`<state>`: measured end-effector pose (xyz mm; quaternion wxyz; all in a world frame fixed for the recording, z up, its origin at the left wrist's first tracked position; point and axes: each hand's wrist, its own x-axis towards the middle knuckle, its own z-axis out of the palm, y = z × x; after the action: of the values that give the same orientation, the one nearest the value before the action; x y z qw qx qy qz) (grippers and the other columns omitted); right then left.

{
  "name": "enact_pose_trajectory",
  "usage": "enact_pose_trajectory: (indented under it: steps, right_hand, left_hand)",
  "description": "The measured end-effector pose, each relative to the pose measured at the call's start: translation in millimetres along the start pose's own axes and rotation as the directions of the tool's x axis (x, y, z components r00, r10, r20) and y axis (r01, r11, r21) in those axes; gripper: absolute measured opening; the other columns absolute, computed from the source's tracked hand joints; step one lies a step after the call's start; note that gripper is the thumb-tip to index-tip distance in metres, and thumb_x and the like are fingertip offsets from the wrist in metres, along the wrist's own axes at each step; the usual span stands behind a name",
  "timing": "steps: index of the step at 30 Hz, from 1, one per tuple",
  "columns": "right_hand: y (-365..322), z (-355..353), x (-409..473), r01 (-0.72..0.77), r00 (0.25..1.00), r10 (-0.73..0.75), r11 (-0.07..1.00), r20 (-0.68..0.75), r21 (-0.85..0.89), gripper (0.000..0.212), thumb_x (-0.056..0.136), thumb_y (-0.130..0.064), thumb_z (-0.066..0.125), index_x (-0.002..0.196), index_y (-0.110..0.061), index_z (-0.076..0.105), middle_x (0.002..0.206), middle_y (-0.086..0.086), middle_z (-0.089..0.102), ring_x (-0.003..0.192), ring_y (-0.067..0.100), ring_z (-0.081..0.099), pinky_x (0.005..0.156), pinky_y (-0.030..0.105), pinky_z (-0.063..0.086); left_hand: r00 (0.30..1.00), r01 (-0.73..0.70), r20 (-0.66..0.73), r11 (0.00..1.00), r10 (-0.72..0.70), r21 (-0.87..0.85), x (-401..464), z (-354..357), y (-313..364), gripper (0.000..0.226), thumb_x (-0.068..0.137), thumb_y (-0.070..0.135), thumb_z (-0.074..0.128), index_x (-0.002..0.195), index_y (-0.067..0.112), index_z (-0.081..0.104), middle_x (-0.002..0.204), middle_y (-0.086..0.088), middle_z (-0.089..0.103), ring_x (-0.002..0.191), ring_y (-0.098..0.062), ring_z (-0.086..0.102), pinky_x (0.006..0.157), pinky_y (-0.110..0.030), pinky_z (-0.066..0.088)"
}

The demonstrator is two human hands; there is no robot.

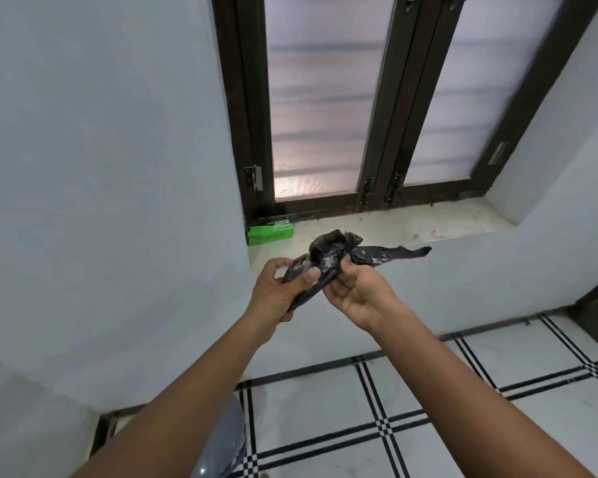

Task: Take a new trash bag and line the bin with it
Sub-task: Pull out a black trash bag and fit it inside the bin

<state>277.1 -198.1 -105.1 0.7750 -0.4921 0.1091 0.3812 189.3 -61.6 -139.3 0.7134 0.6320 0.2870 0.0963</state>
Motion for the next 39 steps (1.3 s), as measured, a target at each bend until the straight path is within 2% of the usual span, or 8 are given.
enact_pose_trajectory:
  steps: [8, 14, 21, 25, 28, 33, 36, 39]
  right_hand:
    - [31.6, -16.0, -51.3, 0.021, 0.999, -0.013, 0.979, 0.041, -0.201, 0.022, 0.102, -0.037, 0.058, 0.108, -0.019, 0.069, 0.101, 0.000, 0.077, 0.092, 0.017, 0.071, 0.077, 0.030, 0.053]
    - [58.1, -21.7, -85.5, 0.025, 0.997, -0.007, 0.975, 0.082, -0.220, 0.023, 0.091, -0.041, 0.072, 0.099, -0.020, 0.069, 0.094, -0.001, 0.073, 0.088, 0.015, 0.066, 0.082, 0.030, 0.056]
    - [71.6, -22.1, -115.9, -0.072, 0.981, 0.053, 0.993, 0.188, 0.095, 0.021, 0.109, -0.022, 0.045, 0.106, -0.007, 0.061, 0.082, 0.008, 0.072, 0.074, 0.017, 0.063, 0.070, 0.027, 0.051]
    - [82.8, -11.5, -136.0, 0.135, 0.933, -0.012, 0.938, 0.360, -0.318, 0.004, 0.102, -0.021, 0.060, 0.103, -0.024, 0.062, 0.097, 0.004, 0.069, 0.087, 0.021, 0.066, 0.070, 0.030, 0.054]
    - [94.3, 2.2, -140.4, 0.352, 0.920, -0.098, 0.636, 0.380, -0.686, 0.015, 0.090, -0.007, 0.071, 0.088, -0.021, 0.076, 0.093, 0.009, 0.067, 0.085, 0.024, 0.056, 0.068, 0.029, 0.043]
    - [132.0, 45.3, -147.1, 0.330, 0.870, -0.469, 0.329, 0.150, -0.885, 0.051, 0.084, 0.007, 0.048, 0.091, -0.030, 0.083, 0.111, -0.003, 0.074, 0.087, 0.020, 0.068, 0.070, 0.030, 0.057]
    - [149.2, 63.7, -148.2, 0.247, 0.812, -0.546, 0.002, 0.206, -0.969, 0.050, 0.086, 0.000, 0.049, 0.125, -0.022, 0.073, 0.134, 0.004, 0.059, 0.110, 0.028, 0.062, 0.083, 0.030, 0.049]
    - [165.8, 79.0, -151.0, 0.169, 0.817, -0.574, 0.154, 0.051, -0.974, 0.029, 0.088, -0.009, 0.054, 0.113, -0.009, 0.069, 0.118, 0.011, 0.060, 0.082, 0.024, 0.061, 0.067, 0.024, 0.048]
  left_hand:
    - [0.883, -0.267, -0.108, 0.679, 0.457, 0.684, -73.3, 8.2, -17.9, 0.035, 0.085, 0.072, 0.064, 0.092, 0.041, 0.077, 0.110, 0.014, 0.060, 0.112, -0.012, 0.053, 0.091, -0.035, 0.047]
    - [0.954, -0.157, -0.191, 0.928, 0.231, 0.339, -112.7, -1.4, -25.8, 0.027, 0.084, 0.054, 0.075, 0.074, 0.030, 0.080, 0.069, 0.017, 0.073, 0.085, -0.020, 0.071, 0.086, -0.038, 0.058]
    - [0.932, 0.185, -0.233, 0.916, -0.279, -0.356, -145.4, -48.3, -25.3, 0.023, 0.104, 0.038, 0.059, 0.116, 0.021, 0.067, 0.121, 0.004, 0.062, 0.115, -0.021, 0.055, 0.094, -0.040, 0.045]
    - [0.922, 0.240, -0.101, 0.758, -0.373, -0.606, -157.6, -80.7, -14.7, 0.028, 0.109, 0.033, 0.049, 0.091, 0.016, 0.062, 0.083, -0.003, 0.062, 0.067, -0.018, 0.052, 0.062, -0.029, 0.044]
    - [0.917, 0.238, -0.087, 0.707, -0.390, -0.667, -167.8, -105.8, -3.1, 0.032, 0.111, 0.032, 0.042, 0.092, 0.014, 0.060, 0.081, -0.006, 0.063, 0.058, -0.018, 0.054, 0.047, -0.025, 0.053]
    - [0.971, 0.228, 0.037, 0.869, -0.235, -0.438, -193.5, -160.9, -2.3, 0.035, 0.097, 0.045, 0.068, 0.108, 0.012, 0.068, 0.109, -0.010, 0.077, 0.094, -0.029, 0.075, 0.071, -0.042, 0.063]
    - [1.000, 0.007, -0.014, 0.968, -0.011, -0.252, -203.7, -196.6, -13.5, 0.023, 0.091, 0.001, 0.073, 0.089, 0.022, 0.064, 0.106, -0.010, 0.071, 0.080, -0.033, 0.068, 0.054, -0.038, 0.058]
    - [0.968, -0.124, -0.187, 0.968, 0.166, 0.219, -209.7, -227.5, -24.7, 0.037, 0.090, -0.010, 0.059, 0.078, 0.021, 0.076, 0.094, -0.009, 0.071, 0.073, -0.038, 0.070, 0.046, -0.031, 0.053]
